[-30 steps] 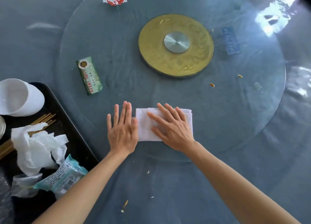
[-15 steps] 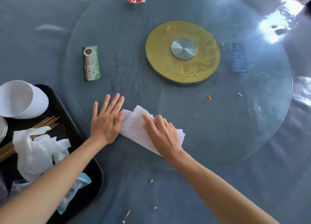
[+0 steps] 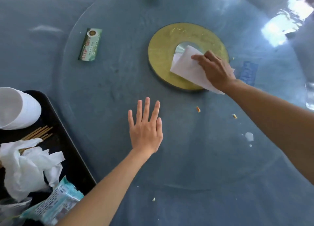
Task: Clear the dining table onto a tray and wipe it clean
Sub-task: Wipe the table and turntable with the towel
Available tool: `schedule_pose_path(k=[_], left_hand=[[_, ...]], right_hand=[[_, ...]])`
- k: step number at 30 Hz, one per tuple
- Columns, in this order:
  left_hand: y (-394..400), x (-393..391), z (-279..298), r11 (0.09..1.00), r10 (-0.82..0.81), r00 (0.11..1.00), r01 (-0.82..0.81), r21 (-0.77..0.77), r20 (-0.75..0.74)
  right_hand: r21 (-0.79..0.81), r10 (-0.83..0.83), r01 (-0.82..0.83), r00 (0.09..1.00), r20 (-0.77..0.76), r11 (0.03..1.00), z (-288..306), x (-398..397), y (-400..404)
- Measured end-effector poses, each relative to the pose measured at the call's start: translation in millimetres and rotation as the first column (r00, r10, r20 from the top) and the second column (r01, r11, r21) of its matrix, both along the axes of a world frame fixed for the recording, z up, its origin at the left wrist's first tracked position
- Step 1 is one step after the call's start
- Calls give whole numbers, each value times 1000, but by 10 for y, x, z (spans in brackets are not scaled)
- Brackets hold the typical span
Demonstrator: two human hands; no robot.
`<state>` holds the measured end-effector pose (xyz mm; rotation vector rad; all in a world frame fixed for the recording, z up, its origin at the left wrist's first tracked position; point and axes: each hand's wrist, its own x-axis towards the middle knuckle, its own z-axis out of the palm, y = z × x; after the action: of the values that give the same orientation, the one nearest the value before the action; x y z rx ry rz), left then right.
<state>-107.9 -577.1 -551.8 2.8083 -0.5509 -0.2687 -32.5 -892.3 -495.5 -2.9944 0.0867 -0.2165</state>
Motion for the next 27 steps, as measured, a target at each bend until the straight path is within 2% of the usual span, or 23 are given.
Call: schedule_pose_path(k=[2,5,9,12,14,16,18,21,23,24,25,27], left_hand=[[94,93,-62,1000,-16,997,16,-6,82],[197,247,-131,998,-57,991,61,-31,124],[338,490,-141,994,-107,986,109,-12,131],[432,628,-125,991,-136,985,137,-3,107],[480,698,-88,988,-155,984,156,-10,87],[519,754,-32,985,-174,982,174,-3,75],[516,756,36,988,-152,986,152,16,61],[421,585,102,998,-49,999,49,-26,0],[272,365,132,991,-75,990,60,-123,-120],[190,253,134,988,-77,986,56,-143,-151],[116,158,121,991,-43,987,23,-129,-153],[29,43,71,996,57,993,-64,-70,-100]], right_hand=[[49,8,-9,1000,11,999,-178,-99,80],[130,-18,11,998,54,991,-317,-282,325],[146,185,-194,980,71,970,-324,-769,806],[233,280,-268,960,-21,935,-274,-1452,1364],[250,424,-395,903,-73,884,-278,-1923,1752],[262,592,-553,800,-98,791,-287,-2340,2089],[283,648,-605,757,-86,744,-195,-2534,2224],[292,474,-469,879,57,834,13,-2240,2002],[257,329,-348,937,115,902,166,-1812,1624],[156,267,-286,955,133,946,217,-1570,1399],[81,201,-216,967,157,973,290,-1338,1165],[133,82,-106,981,175,985,298,-983,721]])
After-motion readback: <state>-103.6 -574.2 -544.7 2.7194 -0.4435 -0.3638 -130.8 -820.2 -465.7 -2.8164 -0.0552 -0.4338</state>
